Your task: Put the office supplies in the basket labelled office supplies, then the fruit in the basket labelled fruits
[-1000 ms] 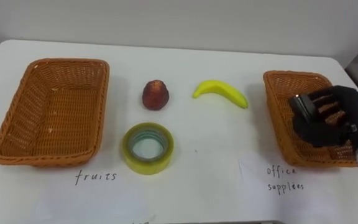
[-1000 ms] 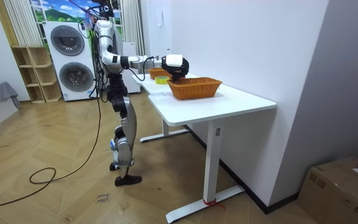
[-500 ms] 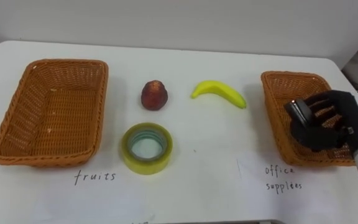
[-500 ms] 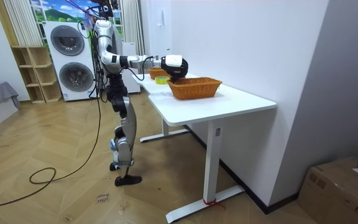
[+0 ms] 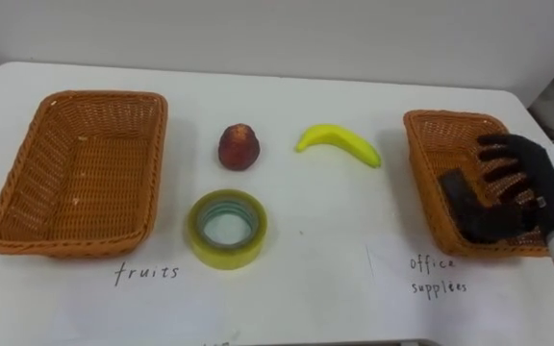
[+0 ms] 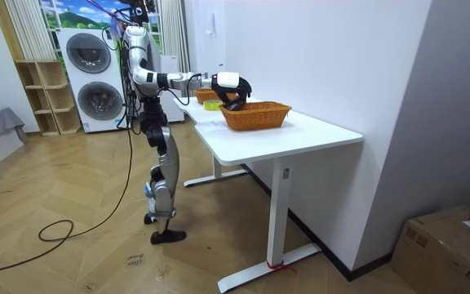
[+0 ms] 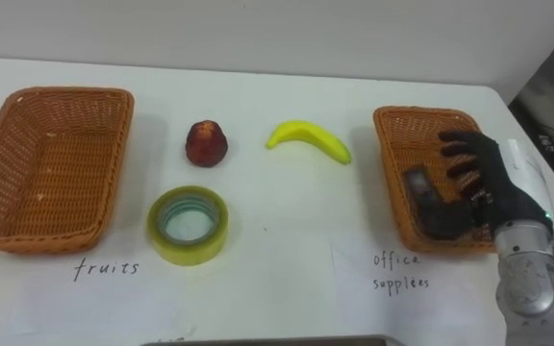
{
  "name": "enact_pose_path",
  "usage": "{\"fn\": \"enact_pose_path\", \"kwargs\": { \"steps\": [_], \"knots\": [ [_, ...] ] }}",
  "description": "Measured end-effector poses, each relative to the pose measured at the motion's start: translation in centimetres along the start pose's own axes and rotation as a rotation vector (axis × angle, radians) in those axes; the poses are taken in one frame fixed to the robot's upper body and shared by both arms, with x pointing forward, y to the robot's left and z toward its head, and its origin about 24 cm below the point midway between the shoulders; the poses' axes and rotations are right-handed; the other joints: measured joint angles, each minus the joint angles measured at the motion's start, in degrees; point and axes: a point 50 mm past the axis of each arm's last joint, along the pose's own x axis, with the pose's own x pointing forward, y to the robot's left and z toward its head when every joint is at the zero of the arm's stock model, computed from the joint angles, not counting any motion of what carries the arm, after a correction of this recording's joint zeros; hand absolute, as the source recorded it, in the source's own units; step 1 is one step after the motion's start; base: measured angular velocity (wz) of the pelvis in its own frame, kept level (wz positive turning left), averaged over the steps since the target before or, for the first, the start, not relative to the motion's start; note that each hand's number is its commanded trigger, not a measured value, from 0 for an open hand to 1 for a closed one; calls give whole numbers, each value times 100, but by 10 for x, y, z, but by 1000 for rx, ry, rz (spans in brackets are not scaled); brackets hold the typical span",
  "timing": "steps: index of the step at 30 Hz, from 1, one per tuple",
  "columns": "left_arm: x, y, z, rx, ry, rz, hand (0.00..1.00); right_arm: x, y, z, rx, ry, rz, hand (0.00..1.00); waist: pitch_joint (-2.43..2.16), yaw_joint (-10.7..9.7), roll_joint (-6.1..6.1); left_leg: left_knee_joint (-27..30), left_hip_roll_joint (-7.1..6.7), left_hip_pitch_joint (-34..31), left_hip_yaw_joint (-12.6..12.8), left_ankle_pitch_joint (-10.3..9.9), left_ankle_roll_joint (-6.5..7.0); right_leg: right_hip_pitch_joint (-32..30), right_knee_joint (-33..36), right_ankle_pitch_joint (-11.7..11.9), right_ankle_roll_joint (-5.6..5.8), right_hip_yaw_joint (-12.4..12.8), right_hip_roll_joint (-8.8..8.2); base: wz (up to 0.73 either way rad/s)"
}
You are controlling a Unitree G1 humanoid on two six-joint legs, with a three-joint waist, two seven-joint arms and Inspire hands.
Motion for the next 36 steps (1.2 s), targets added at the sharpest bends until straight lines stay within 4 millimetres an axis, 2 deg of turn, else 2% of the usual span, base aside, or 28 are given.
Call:
{"fn": "enact_pose_path", "kwargs": {
  "steps": [20,36],
  "knots": [
    [2,-2,10,4,-23,-5,0,0,1,0,0,1,10,0,2,0,3,-8,1,0,-1,0,0,-4,-3,0,0,-1,5,0],
    [1,-4,9,1,-21,-14,0,0,1,0,7,0,10,0,1,-1,2,-7,2,2,0,0,0,-3,-2,0,0,1,8,0]
  ]
}}
